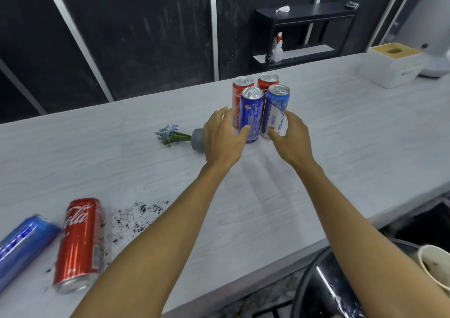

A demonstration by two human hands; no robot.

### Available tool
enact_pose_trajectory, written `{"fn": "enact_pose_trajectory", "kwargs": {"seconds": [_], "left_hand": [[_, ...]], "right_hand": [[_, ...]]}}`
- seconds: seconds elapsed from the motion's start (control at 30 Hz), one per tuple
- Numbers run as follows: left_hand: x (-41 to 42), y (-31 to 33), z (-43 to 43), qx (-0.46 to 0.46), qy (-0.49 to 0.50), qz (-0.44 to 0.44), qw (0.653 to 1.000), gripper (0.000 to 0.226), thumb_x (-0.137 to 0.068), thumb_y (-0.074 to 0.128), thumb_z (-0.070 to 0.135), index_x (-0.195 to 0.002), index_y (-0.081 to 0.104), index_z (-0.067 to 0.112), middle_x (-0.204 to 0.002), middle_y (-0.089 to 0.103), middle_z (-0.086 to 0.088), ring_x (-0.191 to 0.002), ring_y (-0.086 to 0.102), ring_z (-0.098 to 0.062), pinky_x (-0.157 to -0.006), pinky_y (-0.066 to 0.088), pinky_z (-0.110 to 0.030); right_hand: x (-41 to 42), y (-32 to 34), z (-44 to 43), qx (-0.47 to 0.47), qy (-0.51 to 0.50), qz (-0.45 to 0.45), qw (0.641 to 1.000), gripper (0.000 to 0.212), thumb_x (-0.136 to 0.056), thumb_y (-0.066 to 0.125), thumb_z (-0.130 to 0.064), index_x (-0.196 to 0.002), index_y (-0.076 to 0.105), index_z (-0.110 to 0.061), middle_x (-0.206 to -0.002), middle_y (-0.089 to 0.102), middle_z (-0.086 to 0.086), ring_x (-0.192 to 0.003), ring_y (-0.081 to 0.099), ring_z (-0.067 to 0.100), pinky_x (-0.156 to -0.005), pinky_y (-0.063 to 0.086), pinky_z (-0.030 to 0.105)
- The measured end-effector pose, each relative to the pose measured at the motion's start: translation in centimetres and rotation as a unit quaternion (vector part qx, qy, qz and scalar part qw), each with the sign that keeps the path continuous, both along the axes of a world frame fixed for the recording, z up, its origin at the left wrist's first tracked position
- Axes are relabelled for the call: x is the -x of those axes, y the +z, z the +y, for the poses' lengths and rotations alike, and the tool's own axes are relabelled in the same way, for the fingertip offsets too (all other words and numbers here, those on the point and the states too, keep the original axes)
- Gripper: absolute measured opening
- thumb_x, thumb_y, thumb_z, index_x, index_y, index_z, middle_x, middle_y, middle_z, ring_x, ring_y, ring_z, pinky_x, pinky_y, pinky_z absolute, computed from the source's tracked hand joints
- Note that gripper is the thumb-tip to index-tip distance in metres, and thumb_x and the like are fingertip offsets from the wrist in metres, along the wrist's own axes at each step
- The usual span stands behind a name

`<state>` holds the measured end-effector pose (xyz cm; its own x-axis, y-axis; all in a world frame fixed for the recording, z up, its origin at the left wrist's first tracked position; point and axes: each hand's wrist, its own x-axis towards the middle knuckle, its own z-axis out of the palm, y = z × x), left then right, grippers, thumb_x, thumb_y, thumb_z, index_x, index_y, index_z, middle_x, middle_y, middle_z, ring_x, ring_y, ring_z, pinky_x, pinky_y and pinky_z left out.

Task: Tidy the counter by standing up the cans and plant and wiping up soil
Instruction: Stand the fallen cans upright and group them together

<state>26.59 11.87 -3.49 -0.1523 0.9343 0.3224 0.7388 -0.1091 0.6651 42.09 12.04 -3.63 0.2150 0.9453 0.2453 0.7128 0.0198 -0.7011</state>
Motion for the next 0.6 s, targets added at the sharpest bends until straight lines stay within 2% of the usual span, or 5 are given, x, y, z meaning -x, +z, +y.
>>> {"fn": "enact_pose_trajectory", "kwargs": {"seconds": [0.07, 0.13, 0.27, 0.43, 0.6], "left_hand": [[1.0, 0.1, -1.0, 0.038, -0.012, 0.069, 0.997, 0.063, -0.093, 0.051, 0.050, -0.147, 0.033, 0.023, -0.157, 0.028, 0.000, -0.146, 0.017, -0.020, -0.117, 0.017, -0.042], [2.3, 0.2, -2.2, 0.066, -0.029, 0.130, 0.989, 0.063, -0.095, 0.044, 0.052, -0.149, 0.029, 0.024, -0.159, 0.020, 0.000, -0.148, 0.008, -0.021, -0.119, 0.007, -0.045], [5.1, 0.6, -4.8, 0.113, -0.052, 0.204, 0.971, 0.064, -0.097, 0.037, 0.054, -0.152, 0.022, 0.024, -0.161, 0.010, -0.002, -0.149, -0.003, -0.025, -0.119, 0.000, -0.049], [9.9, 0.8, -8.4, 0.146, -0.078, 0.258, 0.952, 0.065, -0.097, 0.031, 0.056, -0.152, 0.013, 0.026, -0.162, 0.002, -0.003, -0.147, -0.013, -0.028, -0.116, -0.008, -0.052], [15.6, 1.1, -11.8, 0.184, -0.050, 0.283, 0.940, 0.067, -0.097, 0.023, 0.059, -0.154, 0.007, 0.025, -0.162, -0.005, -0.005, -0.146, -0.018, -0.028, -0.115, -0.012, -0.054]], "right_hand": [[0.8, -0.2, -1.2, 0.017, 0.015, -0.036, 0.999, 0.058, -0.087, 0.066, -0.038, -0.137, 0.044, -0.017, -0.135, 0.051, 0.007, -0.125, 0.047, 0.024, -0.097, 0.049, 0.043], [1.8, -0.3, -2.6, 0.051, 0.027, -0.095, 0.994, 0.063, -0.089, 0.061, -0.042, -0.142, 0.038, -0.019, -0.149, 0.039, 0.008, -0.137, 0.035, 0.026, -0.105, 0.041, 0.047], [4.5, -0.3, -5.5, 0.092, 0.057, -0.185, 0.977, 0.069, -0.093, 0.054, -0.046, -0.149, 0.027, -0.018, -0.159, 0.018, 0.008, -0.147, 0.013, 0.028, -0.112, 0.028, 0.051], [8.4, -0.1, -8.4, 0.120, 0.103, -0.232, 0.960, 0.068, -0.094, 0.048, -0.050, -0.150, 0.025, -0.019, -0.161, 0.013, 0.007, -0.148, 0.006, 0.029, -0.114, 0.022, 0.055], [13.2, 0.5, -10.7, 0.150, 0.161, -0.272, 0.937, 0.067, -0.096, 0.042, -0.053, -0.151, 0.023, -0.019, -0.162, 0.008, 0.007, -0.148, -0.001, 0.029, -0.115, 0.015, 0.055]]}}
